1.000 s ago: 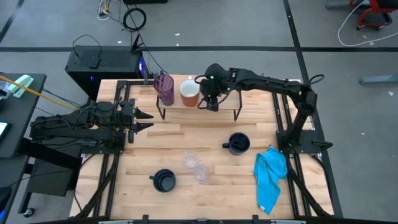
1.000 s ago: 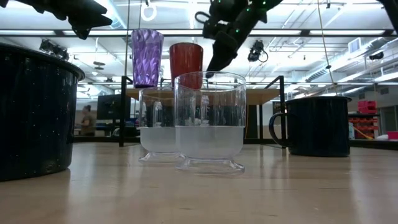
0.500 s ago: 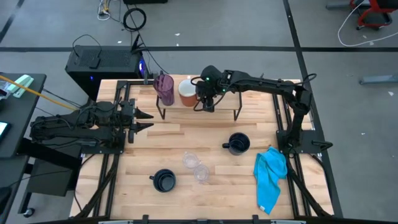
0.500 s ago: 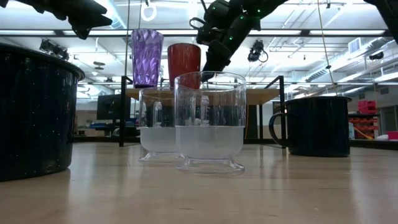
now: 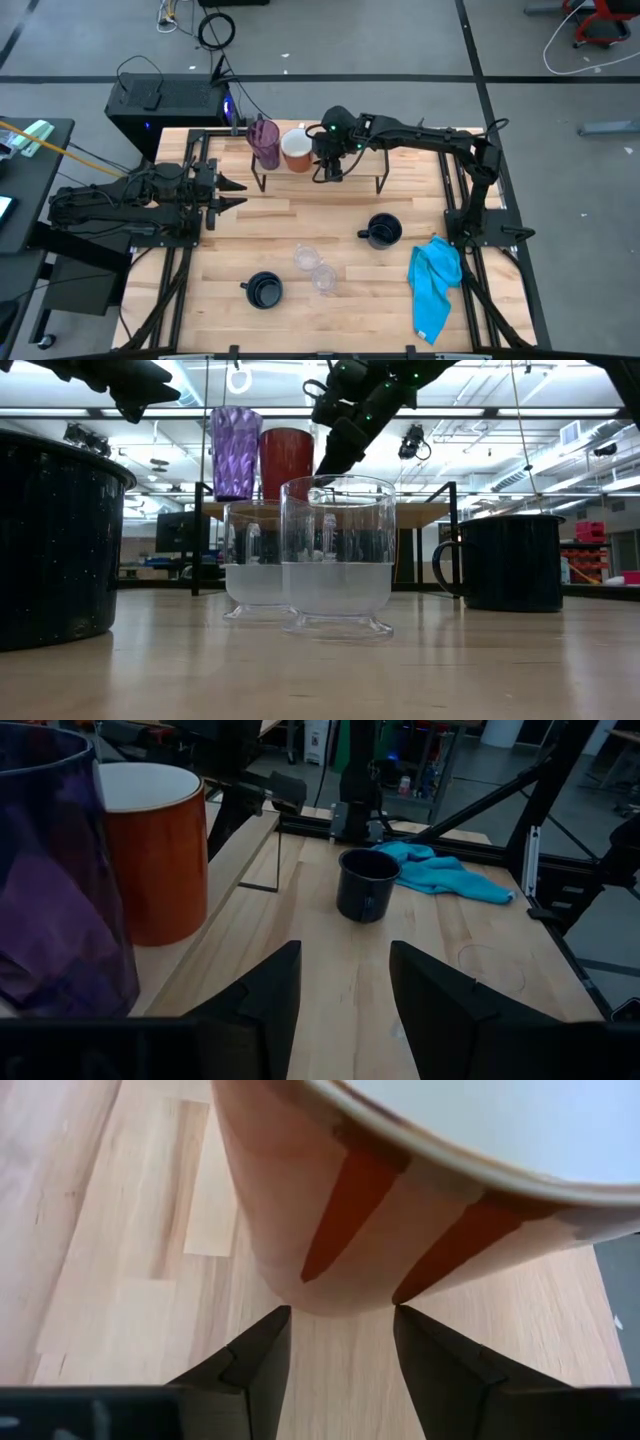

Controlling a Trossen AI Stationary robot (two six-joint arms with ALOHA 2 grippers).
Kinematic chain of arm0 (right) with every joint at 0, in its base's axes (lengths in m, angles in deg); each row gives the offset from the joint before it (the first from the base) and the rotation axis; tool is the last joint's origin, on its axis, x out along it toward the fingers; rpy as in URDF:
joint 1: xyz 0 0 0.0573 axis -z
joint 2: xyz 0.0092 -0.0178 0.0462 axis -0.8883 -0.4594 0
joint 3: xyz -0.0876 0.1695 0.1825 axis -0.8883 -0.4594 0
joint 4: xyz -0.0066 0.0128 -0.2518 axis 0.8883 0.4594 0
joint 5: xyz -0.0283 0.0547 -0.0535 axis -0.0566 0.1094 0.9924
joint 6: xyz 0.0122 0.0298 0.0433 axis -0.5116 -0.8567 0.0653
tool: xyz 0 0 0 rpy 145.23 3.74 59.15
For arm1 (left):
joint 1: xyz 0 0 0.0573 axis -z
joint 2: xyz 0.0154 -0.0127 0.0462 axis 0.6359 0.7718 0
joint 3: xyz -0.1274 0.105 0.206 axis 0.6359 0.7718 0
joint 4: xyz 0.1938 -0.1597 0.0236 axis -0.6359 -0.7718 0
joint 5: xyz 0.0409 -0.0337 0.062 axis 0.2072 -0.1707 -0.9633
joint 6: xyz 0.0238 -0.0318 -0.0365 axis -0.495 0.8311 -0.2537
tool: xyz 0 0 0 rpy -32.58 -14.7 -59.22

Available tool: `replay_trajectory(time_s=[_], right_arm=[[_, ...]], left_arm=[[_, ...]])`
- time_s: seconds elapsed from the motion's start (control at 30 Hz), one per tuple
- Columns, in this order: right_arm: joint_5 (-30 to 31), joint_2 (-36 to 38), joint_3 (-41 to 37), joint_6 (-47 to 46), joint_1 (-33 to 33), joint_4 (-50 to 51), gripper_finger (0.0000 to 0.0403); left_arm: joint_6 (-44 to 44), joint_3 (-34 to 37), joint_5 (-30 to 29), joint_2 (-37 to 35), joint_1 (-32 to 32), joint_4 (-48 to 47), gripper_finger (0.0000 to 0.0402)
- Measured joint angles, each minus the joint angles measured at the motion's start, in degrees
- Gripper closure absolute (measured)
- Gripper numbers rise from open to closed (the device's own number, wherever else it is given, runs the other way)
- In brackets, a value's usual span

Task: Stack small to large cups/mugs on shelf
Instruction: Put the orange mug on the shelf, then put the top dark blue mug on the shelf

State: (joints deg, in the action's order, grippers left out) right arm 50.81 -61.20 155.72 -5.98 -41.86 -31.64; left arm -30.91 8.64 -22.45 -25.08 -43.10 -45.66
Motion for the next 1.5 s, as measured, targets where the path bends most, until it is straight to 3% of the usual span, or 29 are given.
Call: replay_trajectory(time_s=[0.27, 0.6, 1.0, 1.5], right_arm=[[0.0, 0.0, 0.0, -0.3, 0.0, 0.1, 0.0222], [-0.2, 2.3, -0.1, -4.4, -0.9, 8.6, 0.0221], [-0.4, 4.4, 0.0, -12.4, -10.5, 16.0, 0.0223], [4.9, 4.4, 0.0, -16.7, -25.0, 41.6, 0.0192]], left_arm=[[0.0, 0.0, 0.0, 0.0, 0.0, 0.0, 0.0239], [0.0, 0.0, 0.0, 0.0, 0.0, -0.3, 0.0239], [0.0, 0.0, 0.0, 0.0, 0.0, -1.0, 0.0239], [0.2, 0.0, 0.0, 0.0, 0.0, -1.0, 0.0239]])
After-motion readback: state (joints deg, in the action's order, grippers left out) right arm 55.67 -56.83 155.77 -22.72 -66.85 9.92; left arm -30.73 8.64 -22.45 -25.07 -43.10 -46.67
